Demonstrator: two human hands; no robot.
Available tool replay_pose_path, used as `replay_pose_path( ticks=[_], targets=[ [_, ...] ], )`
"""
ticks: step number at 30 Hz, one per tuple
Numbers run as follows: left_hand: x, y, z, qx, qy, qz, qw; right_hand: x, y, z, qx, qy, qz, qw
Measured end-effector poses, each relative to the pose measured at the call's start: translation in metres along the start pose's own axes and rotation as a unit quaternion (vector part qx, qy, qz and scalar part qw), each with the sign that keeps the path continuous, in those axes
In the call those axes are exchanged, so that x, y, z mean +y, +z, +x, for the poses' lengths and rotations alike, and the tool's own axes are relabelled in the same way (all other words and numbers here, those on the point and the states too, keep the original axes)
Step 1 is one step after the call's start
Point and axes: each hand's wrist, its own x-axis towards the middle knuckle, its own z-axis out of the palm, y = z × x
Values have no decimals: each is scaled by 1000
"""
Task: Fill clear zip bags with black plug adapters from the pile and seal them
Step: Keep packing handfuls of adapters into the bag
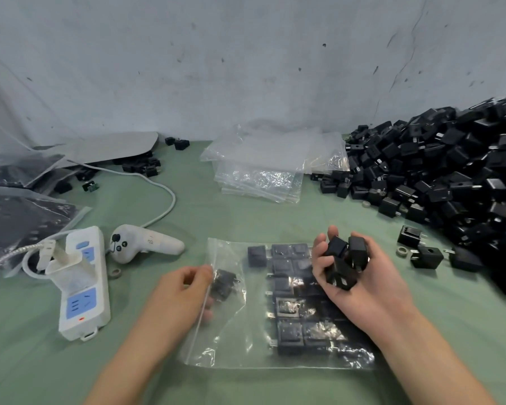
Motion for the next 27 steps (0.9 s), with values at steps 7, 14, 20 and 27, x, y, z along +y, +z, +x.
replay_pose_path(
  ticks=[7,14,20,27],
  targets=[
    [2,5,-2,-74,4,-55,996,1,0,0,2,-3,-8,1000],
    [6,6,-1,-190,-79,-166,965,1,0,0,-1,3,-14,1000],
    [-1,11,13,-213,-94,-288,929,1,-2,2,0,1,-16,1000],
    [-9,11,31,-245,-116,-347,898,0,-2,2,-1,1,-17,1000]
  ],
)
